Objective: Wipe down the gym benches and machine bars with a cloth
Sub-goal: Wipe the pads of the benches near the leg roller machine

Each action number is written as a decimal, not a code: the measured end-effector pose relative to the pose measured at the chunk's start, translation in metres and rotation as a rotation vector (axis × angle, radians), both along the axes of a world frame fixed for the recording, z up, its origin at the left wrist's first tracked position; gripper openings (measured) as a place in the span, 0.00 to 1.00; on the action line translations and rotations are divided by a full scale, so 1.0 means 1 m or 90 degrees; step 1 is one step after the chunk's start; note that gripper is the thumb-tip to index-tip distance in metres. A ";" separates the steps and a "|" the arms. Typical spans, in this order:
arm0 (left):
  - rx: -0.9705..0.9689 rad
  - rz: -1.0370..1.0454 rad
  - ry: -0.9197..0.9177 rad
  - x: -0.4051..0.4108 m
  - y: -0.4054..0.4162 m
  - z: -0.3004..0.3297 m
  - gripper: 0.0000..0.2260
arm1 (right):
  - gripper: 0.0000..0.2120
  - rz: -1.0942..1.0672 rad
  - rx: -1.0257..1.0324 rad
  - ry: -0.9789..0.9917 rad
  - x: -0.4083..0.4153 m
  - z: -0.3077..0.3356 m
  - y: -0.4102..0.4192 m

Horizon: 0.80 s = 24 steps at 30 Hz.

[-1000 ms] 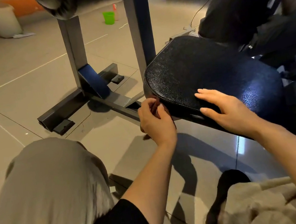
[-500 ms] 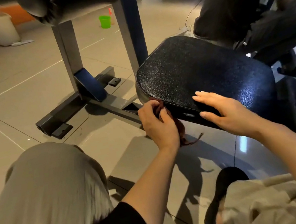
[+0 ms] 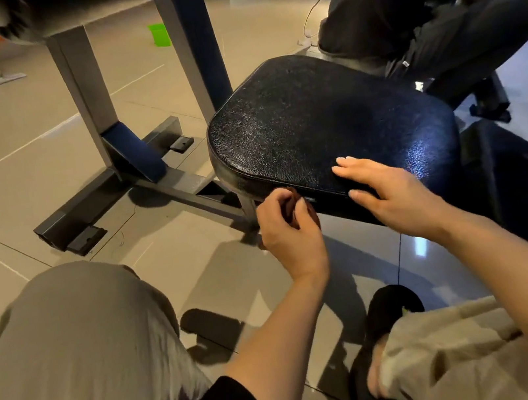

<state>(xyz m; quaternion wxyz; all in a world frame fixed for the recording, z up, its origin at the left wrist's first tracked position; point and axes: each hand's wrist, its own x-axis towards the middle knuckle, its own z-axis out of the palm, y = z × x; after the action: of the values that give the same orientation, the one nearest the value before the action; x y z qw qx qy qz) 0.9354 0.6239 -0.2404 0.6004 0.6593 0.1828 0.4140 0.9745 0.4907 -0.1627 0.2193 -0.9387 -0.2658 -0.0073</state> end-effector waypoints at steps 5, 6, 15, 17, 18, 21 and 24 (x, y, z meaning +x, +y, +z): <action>0.085 -0.206 -0.008 -0.014 -0.023 -0.009 0.09 | 0.24 -0.001 -0.018 0.012 -0.001 -0.001 0.001; 0.074 -0.188 -0.013 -0.016 -0.022 -0.009 0.09 | 0.24 0.000 -0.023 0.016 -0.001 -0.001 0.001; 0.054 -0.138 -0.014 -0.006 -0.009 -0.009 0.09 | 0.26 0.005 -0.058 0.006 -0.006 -0.002 0.002; 0.090 -0.188 -0.017 -0.014 -0.018 -0.009 0.09 | 0.26 0.006 -0.057 0.009 -0.006 0.000 0.002; 0.082 -0.159 -0.026 -0.014 -0.018 -0.007 0.09 | 0.26 0.008 -0.054 0.013 -0.006 0.000 0.002; 0.038 -0.020 -0.044 -0.002 -0.007 -0.001 0.08 | 0.26 0.009 -0.044 0.018 -0.005 -0.001 0.001; 0.052 -0.032 -0.020 -0.001 -0.006 0.001 0.09 | 0.27 0.006 -0.043 0.016 -0.005 -0.002 0.000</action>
<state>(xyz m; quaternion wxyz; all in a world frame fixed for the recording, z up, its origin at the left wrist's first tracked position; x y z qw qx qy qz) 0.9347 0.6183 -0.2390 0.5859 0.6812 0.1398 0.4162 0.9692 0.4908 -0.1651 0.1907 -0.9445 -0.2672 0.0145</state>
